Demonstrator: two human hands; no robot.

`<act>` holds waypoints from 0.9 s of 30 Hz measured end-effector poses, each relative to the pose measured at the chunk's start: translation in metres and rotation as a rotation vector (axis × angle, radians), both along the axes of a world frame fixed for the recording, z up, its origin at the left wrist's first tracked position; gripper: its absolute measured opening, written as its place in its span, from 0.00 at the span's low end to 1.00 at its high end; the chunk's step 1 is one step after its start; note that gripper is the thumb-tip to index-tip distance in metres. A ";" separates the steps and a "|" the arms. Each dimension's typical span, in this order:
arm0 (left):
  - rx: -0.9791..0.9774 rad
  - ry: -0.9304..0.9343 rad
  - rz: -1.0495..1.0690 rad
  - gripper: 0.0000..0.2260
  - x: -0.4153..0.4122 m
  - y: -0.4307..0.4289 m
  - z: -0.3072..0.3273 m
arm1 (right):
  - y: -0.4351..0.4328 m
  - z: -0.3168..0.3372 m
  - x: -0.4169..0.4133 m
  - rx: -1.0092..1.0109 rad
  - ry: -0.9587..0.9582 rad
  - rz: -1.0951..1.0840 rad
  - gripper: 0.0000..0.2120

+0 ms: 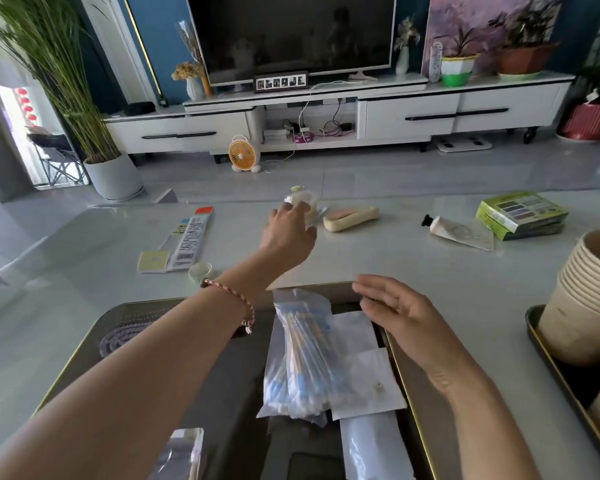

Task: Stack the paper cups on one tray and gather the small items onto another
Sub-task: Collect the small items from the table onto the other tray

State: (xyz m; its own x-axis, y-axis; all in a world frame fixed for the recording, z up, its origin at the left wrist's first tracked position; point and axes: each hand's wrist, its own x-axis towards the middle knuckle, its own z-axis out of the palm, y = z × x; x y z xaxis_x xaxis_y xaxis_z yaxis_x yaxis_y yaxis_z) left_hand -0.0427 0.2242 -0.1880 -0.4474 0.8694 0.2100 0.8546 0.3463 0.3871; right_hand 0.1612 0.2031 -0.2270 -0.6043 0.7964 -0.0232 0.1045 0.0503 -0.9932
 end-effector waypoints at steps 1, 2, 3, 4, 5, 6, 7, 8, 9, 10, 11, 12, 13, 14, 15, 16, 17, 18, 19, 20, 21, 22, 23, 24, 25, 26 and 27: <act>0.010 0.064 -0.064 0.18 0.001 0.014 -0.001 | 0.003 -0.003 -0.003 -0.002 0.008 -0.021 0.14; -0.003 0.131 -0.138 0.18 0.002 0.024 -0.002 | 0.004 -0.005 -0.005 -0.001 0.013 -0.043 0.14; -0.034 0.187 -0.202 0.18 0.004 0.033 -0.004 | 0.003 -0.006 -0.007 0.000 0.020 -0.060 0.13; -0.084 0.216 -0.247 0.18 0.004 0.043 -0.008 | 0.003 -0.007 -0.008 -0.005 0.024 -0.080 0.13; -0.145 0.220 -0.267 0.19 0.004 0.055 -0.014 | 0.004 -0.009 -0.009 -0.011 0.033 -0.099 0.12; -0.208 0.210 -0.264 0.20 0.003 0.063 -0.021 | 0.004 -0.009 -0.010 -0.019 0.039 -0.104 0.12; -0.253 0.197 -0.251 0.21 0.002 0.071 -0.028 | 0.005 -0.009 -0.011 -0.031 0.045 -0.104 0.12; -0.271 0.185 -0.233 0.21 0.002 0.077 -0.034 | 0.006 -0.009 -0.010 -0.046 0.049 -0.106 0.11; -0.266 0.189 -0.207 0.20 0.001 0.082 -0.036 | 0.006 -0.009 -0.010 -0.062 0.055 -0.103 0.11; -0.251 0.196 -0.181 0.19 0.001 0.085 -0.035 | 0.007 -0.008 -0.010 -0.073 0.055 -0.101 0.11; -0.238 0.203 -0.165 0.17 0.002 0.087 -0.034 | 0.008 -0.008 -0.009 -0.079 0.045 -0.105 0.11; -0.236 0.215 -0.163 0.16 0.002 0.087 -0.030 | 0.009 -0.008 -0.010 -0.083 0.045 -0.108 0.11; -0.238 0.216 -0.173 0.15 0.003 0.085 -0.027 | 0.008 -0.008 -0.009 -0.090 0.045 -0.112 0.11; -0.227 0.202 -0.182 0.15 0.005 0.082 -0.022 | 0.008 -0.006 -0.010 -0.099 0.051 -0.114 0.10; -0.191 0.162 -0.186 0.14 0.007 0.073 -0.018 | 0.006 -0.005 -0.009 -0.106 0.054 -0.112 0.10; -0.141 0.097 -0.188 0.13 0.009 0.064 -0.013 | 0.006 -0.003 -0.009 -0.114 0.063 -0.117 0.10; -0.083 0.014 -0.187 0.13 0.012 0.051 -0.008 | 0.005 -0.002 -0.008 -0.125 0.072 -0.131 0.09; -0.039 -0.071 -0.183 0.12 0.014 0.036 -0.002 | 0.005 0.000 -0.009 -0.136 0.080 -0.147 0.08; -0.006 -0.138 -0.178 0.11 0.018 0.014 0.004 | 0.004 0.001 -0.009 -0.139 0.079 -0.166 0.07; 0.017 -0.170 -0.180 0.10 0.019 -0.006 0.009 | 0.005 0.001 -0.011 -0.134 0.083 -0.192 0.06; 0.030 -0.168 -0.179 0.08 0.021 -0.030 0.012 | 0.003 0.001 -0.012 -0.132 0.087 -0.222 0.07; 0.043 -0.151 -0.176 0.06 0.021 -0.050 0.014 | 0.005 0.002 -0.014 -0.135 0.096 -0.251 0.08; 0.042 -0.121 -0.168 0.05 0.023 -0.072 0.016 | 0.003 0.002 -0.015 -0.140 0.101 -0.276 0.09; 0.027 -0.097 -0.162 0.06 0.025 -0.090 0.018 | 0.003 0.002 -0.016 -0.143 0.103 -0.291 0.11; 0.003 -0.083 -0.148 0.06 0.027 -0.107 0.020 | 0.001 0.003 -0.016 -0.141 0.098 -0.300 0.11; -0.026 -0.081 -0.119 0.06 0.029 -0.121 0.021 | 0.001 0.002 -0.016 -0.138 0.094 -0.301 0.11; -0.047 -0.081 -0.072 0.07 0.031 -0.134 0.023 | 0.000 0.002 -0.015 -0.130 0.091 -0.295 0.11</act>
State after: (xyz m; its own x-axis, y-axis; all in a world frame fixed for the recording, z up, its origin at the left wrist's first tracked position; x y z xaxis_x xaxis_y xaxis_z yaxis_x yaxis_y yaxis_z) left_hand -0.0117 0.0897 -0.1648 -0.3974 0.9078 0.1339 0.8444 0.3046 0.4407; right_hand 0.1458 0.2034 -0.2248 -0.3523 0.9313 -0.0925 0.0064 -0.0964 -0.9953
